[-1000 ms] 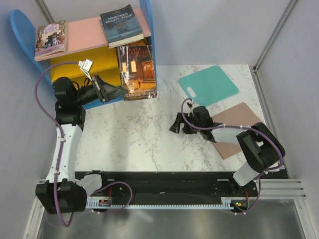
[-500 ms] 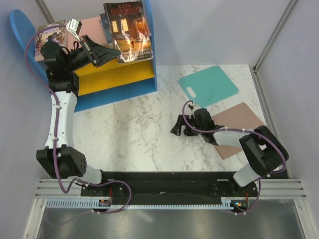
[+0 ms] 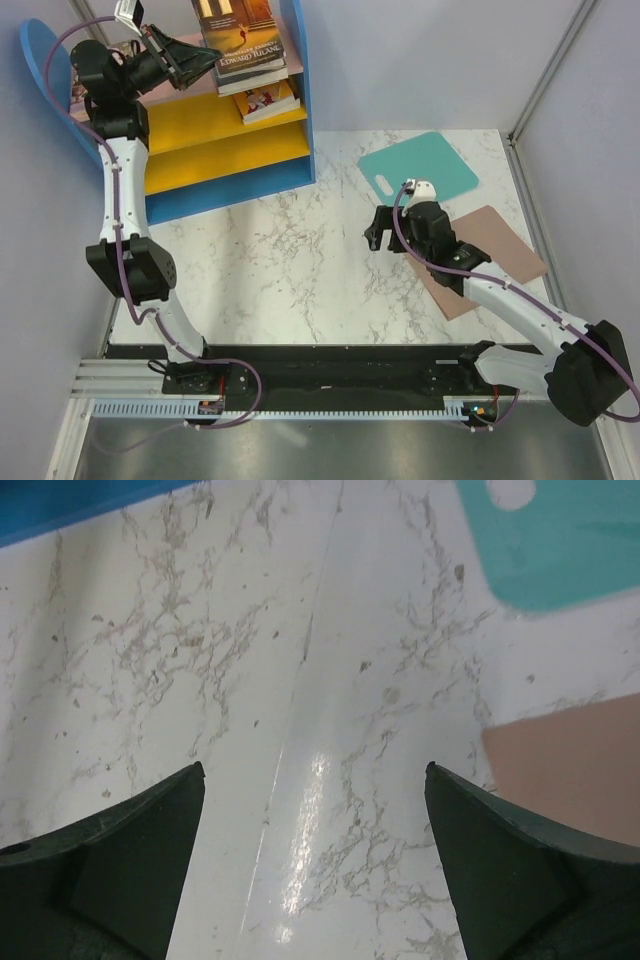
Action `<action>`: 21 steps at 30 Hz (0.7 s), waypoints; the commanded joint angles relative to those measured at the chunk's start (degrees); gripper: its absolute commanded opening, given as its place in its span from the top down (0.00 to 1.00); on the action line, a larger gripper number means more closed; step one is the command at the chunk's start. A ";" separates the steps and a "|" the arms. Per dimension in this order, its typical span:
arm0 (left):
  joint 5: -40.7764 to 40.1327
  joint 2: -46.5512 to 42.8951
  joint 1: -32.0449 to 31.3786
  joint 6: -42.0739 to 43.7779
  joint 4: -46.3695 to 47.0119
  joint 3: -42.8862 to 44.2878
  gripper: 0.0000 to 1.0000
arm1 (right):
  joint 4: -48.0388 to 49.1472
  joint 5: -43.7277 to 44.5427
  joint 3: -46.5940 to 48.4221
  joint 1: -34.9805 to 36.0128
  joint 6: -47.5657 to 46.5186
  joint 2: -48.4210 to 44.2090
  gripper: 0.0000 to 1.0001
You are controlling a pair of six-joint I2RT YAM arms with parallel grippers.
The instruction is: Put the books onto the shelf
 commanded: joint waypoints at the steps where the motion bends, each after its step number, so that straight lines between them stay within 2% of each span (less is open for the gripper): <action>1: -0.27 3.68 1.03 -9.96 5.52 5.30 0.98 | -7.30 7.66 6.17 0.08 -4.97 -0.32 0.02; 9: -0.88 6.77 2.53 -13.66 3.70 7.58 0.98 | -8.97 10.74 8.46 0.08 -5.59 -2.69 0.02; 15: 0.17 10.11 2.44 -15.24 1.14 13.04 0.98 | -9.15 10.13 8.46 0.08 -4.88 -3.49 0.02; 21: 1.14 8.45 2.26 -12.97 -3.07 12.51 0.98 | -9.23 10.04 8.37 0.08 -4.44 -3.49 0.02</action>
